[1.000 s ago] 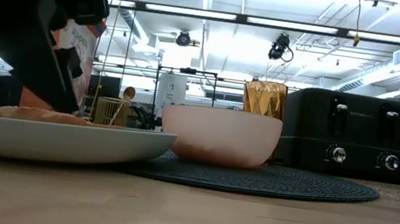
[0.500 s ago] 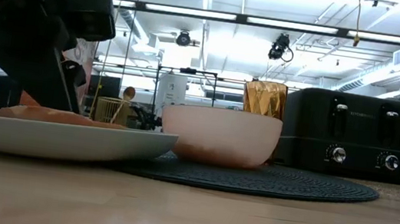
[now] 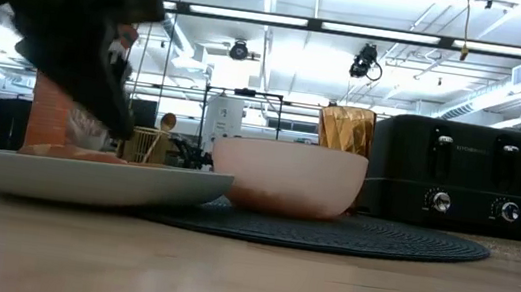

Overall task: Arrange a breakfast setting
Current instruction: Put the toasted bagel on the blue plate

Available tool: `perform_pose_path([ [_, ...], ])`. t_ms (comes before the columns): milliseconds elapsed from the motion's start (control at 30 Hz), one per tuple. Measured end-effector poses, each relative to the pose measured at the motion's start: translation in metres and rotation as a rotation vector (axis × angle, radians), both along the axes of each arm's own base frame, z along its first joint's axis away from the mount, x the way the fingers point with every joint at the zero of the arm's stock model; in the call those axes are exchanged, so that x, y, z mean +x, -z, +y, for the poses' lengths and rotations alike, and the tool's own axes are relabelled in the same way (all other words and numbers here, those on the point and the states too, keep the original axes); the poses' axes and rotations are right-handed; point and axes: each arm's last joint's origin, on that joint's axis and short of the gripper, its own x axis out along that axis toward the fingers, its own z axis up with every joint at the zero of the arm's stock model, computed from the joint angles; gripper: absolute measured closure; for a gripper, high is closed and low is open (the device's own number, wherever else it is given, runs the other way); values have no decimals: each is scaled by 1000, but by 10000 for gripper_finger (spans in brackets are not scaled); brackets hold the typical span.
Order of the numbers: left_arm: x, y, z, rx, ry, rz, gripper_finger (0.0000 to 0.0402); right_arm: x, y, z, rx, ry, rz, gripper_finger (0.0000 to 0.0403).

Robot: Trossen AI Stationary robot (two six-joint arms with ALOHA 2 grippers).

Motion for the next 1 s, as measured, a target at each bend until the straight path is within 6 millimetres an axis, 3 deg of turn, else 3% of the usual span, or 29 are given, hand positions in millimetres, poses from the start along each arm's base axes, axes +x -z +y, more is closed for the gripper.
perform_pose_path([
  [300,-2,12,16,-50,-147,85,179,0,1,0,4,1,5,119],
  [633,1,12,15,-173,-162,76,173,0,1,0,3,1,9,119],
  [1000,5,29,13,-211,-173,146,173,0,1,0,8,2,11,119],
])
